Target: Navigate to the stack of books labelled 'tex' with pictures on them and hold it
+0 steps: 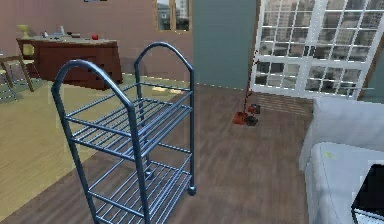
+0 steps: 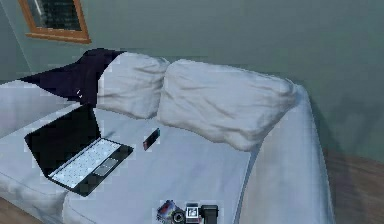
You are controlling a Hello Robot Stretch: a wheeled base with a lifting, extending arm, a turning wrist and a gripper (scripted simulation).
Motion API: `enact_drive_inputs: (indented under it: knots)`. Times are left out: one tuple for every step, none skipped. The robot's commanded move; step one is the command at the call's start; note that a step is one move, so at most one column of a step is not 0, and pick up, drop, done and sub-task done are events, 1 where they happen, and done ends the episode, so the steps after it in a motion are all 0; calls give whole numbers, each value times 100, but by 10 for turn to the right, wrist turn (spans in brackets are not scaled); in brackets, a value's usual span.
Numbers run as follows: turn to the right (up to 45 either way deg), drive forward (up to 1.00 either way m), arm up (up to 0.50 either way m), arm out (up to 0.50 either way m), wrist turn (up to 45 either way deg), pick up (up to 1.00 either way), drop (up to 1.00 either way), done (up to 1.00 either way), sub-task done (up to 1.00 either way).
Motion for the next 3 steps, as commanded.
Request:
enact_drive_inputs:
  knots:
    - [0, 0, 0, 0, 450, 0, 0, 0, 0]
    - [0, 0, 0, 0, 450, 0, 0, 0, 0]
    - [0, 0, 0, 0, 450, 0, 0, 0, 0]
